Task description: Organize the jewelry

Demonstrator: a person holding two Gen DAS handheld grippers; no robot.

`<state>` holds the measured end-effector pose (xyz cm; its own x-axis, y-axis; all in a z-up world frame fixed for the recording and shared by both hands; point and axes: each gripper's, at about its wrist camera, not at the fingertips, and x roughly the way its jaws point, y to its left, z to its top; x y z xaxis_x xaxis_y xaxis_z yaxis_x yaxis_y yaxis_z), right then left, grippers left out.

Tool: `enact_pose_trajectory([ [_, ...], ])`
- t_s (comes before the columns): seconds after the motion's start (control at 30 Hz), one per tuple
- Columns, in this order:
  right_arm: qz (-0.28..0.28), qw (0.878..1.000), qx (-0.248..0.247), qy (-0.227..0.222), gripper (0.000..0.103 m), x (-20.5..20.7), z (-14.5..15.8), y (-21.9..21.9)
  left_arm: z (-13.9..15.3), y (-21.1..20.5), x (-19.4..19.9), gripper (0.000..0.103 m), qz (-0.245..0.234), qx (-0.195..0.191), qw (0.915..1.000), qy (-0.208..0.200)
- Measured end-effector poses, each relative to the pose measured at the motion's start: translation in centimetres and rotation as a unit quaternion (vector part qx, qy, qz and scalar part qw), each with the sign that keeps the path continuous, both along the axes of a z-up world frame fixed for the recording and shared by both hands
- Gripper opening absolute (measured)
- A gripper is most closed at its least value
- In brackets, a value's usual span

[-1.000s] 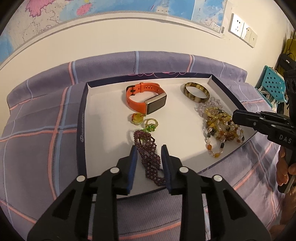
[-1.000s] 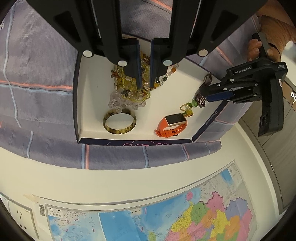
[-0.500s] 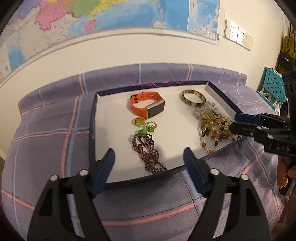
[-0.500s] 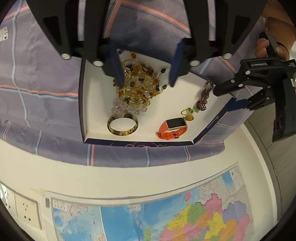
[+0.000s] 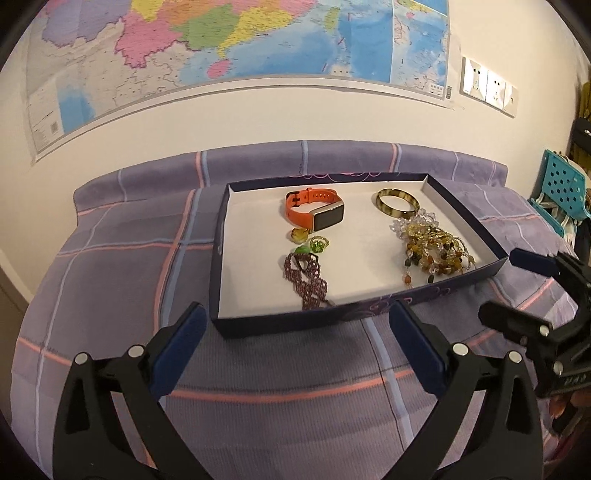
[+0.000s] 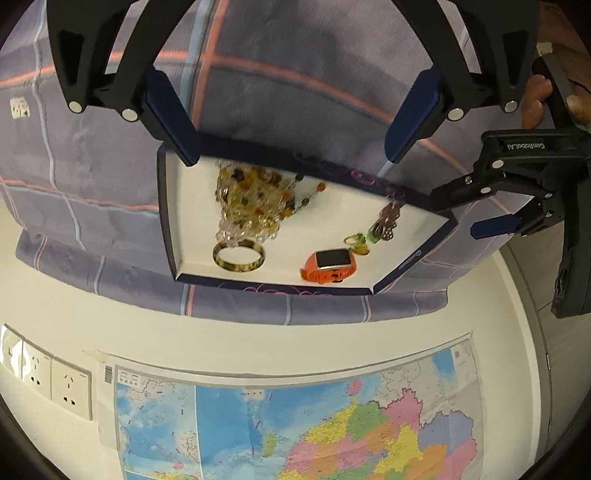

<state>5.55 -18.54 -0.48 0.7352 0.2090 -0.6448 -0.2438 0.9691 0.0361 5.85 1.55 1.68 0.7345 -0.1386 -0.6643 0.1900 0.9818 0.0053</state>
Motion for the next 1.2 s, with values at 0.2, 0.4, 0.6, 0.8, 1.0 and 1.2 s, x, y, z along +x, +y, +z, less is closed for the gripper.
enact_pose_trajectory([
  [0.2,-0.005,1.0,-0.01,0.0,0.096,-0.9,-0.3,0.4,0.1,0.1,-1.0,0.097,0.013,0.001,0.9999,-0.001],
  [0.4,-0.013,1.0,0.003,0.007,0.096,-1.2,-0.6,0.3,0.1,0.4,-1.5,0.097,0.024,0.001,0.9997,-0.002],
  [0.6,-0.017,1.0,0.002,0.006,0.096,-1.3,-0.6,0.4,0.0,0.5,-1.7,0.097,0.028,0.001,0.9996,-0.003],
  [0.8,-0.019,1.0,-0.001,0.005,0.096,-1.4,-0.5,0.5,0.0,0.5,-1.8,0.097,0.025,0.003,0.9997,-0.002],
  [1.0,-0.02,1.0,-0.001,0.005,0.096,-1.4,-0.4,0.5,0.0,0.4,-1.8,0.098,0.024,0.004,0.9997,-0.001],
  [1.2,-0.022,1.0,-0.002,0.007,0.096,-1.4,-0.4,0.5,-0.1,0.3,-1.9,0.097,0.023,0.005,0.9997,0.002],
])
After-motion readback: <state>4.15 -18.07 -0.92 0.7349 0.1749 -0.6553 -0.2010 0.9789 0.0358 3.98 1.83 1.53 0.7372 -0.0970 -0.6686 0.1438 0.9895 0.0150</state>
